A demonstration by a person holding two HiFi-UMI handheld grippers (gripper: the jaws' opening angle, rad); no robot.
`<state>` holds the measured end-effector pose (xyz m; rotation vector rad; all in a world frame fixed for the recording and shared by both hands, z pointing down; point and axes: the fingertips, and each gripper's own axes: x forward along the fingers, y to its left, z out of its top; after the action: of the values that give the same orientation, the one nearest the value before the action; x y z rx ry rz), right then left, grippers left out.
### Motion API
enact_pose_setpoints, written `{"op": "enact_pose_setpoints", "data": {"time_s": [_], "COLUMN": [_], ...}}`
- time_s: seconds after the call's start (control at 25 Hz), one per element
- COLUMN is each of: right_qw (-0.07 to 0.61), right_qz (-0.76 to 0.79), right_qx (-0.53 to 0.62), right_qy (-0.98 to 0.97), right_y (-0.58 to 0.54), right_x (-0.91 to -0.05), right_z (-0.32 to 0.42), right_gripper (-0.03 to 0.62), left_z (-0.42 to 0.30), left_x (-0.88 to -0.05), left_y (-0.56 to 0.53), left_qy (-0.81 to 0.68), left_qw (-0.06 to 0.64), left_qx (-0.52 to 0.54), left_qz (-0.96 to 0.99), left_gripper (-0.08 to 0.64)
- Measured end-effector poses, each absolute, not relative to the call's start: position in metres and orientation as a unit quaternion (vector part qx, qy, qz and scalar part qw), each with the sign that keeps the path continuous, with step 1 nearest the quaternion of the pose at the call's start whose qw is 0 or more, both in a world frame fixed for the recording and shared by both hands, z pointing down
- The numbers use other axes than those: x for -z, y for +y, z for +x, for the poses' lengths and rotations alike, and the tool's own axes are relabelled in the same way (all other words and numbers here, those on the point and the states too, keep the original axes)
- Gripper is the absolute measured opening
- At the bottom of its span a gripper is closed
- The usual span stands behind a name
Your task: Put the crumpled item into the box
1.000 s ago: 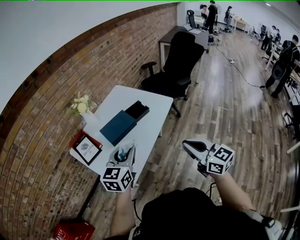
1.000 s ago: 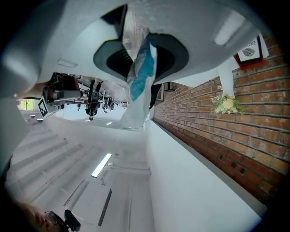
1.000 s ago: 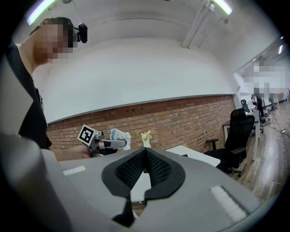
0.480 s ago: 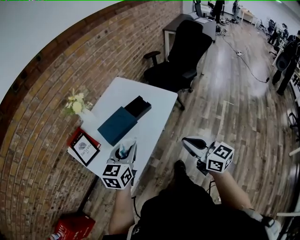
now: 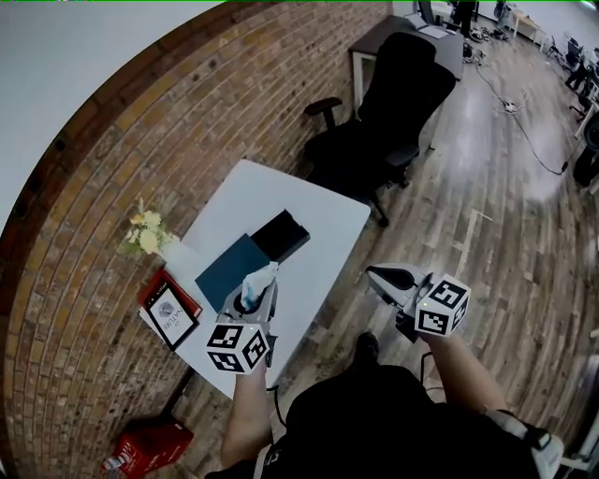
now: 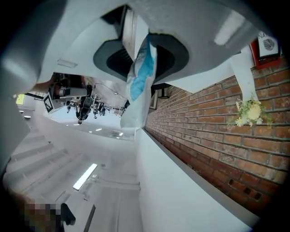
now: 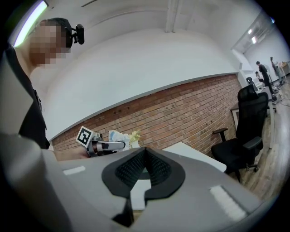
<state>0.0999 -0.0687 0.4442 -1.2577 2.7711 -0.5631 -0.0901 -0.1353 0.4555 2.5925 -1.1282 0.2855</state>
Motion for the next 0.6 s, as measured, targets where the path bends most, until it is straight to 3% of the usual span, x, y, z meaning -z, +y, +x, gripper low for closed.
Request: {"op": "enact_pose_setpoints", "data": {"time_s": [0.6], "right_qw": [0.011], "right_qz": [-0.337], "right_qx": [0.205], "right_qy": [0.919], "right_y": [-0.142], "right_x": [-0.46], "right_z": [0.139], "right_gripper": [0.0], "left_z": [-0.054], "left_x": [-0.466], "left_y": [-0.178], "left_qy": [-0.449], "left_qw": [0.167], "left_qx": [-0.11], "left_qz": [0.871], "left_gripper": [0.1]}}
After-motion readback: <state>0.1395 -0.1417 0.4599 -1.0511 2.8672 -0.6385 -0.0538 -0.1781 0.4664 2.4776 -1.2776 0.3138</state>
